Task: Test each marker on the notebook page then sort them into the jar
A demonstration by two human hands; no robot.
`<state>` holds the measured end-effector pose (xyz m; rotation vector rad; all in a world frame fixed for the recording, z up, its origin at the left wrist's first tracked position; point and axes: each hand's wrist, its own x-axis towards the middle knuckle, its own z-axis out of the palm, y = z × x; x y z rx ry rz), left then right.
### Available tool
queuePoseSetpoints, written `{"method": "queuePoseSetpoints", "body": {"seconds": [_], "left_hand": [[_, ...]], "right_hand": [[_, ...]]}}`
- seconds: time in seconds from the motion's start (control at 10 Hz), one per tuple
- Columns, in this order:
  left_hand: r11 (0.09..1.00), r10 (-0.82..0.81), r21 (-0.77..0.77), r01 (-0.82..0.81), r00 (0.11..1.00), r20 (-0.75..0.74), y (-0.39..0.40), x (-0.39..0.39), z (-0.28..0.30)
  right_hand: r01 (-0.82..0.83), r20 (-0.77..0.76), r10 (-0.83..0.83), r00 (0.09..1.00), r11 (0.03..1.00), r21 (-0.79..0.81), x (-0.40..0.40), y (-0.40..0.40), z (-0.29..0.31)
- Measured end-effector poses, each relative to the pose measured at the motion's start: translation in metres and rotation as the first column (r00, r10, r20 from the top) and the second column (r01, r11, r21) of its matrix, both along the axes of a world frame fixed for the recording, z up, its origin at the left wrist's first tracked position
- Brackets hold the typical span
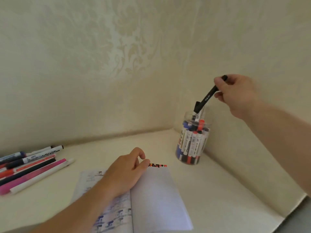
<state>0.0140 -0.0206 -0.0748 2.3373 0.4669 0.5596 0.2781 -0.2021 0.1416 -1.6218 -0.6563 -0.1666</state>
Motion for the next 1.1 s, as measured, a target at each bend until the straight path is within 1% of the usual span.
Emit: {"method": "queuePoseSetpoints", "body": {"seconds": [0.1,0.2,0.3,0.5,0.6,0.8,0.9,1.0,1.1], "left_hand": [[0.999,0.017,0.039,-0.016,1.0,-0.024,0.0,0.002,0.0],[0.996,0.022,0.092,-0.017,0.998,-0.053,-0.002,0.003,0.0],[0.992,0.014,0.129,-0.004,0.997,-0.077,-0.004,0.004,-0.001],[0.985,0.022,0.17,-0.008,0.996,-0.083,-0.003,0.004,-0.003],[0.984,0.027,0.178,-0.012,0.997,-0.078,-0.004,0.004,-0.003],[0.975,0.052,0.219,-0.036,0.996,-0.071,-0.006,0.003,-0.001],[0.946,0.059,0.322,-0.023,0.993,-0.101,-0.012,0.002,0.002],[0.875,0.116,0.483,-0.03,0.982,-0.149,-0.015,0.002,0.003],[0.811,0.184,0.585,0.01,0.945,-0.271,-0.022,0.003,0.003]], "right_hand": [[0.059,0.05,-0.051,0.997,0.984,-0.167,0.01,0.022,-0.01],[0.163,0.151,-0.117,0.981,0.926,-0.341,0.011,0.032,-0.021],[0.27,0.285,-0.145,0.948,0.841,-0.469,0.008,0.036,-0.025],[0.351,0.368,-0.169,0.914,0.783,-0.513,0.007,0.036,-0.023],[0.392,0.4,-0.179,0.899,0.736,-0.553,0.009,0.031,-0.025],[0.469,0.469,-0.147,0.871,0.535,-0.703,0.005,0.019,-0.03],[0.418,0.446,-0.069,0.892,0.501,-0.758,0.003,0.013,-0.034],[0.353,0.401,-0.047,0.915,0.571,-0.741,-0.013,0.003,-0.034],[0.312,0.39,-0.043,0.92,0.682,-0.661,-0.029,-0.013,-0.027]]}}
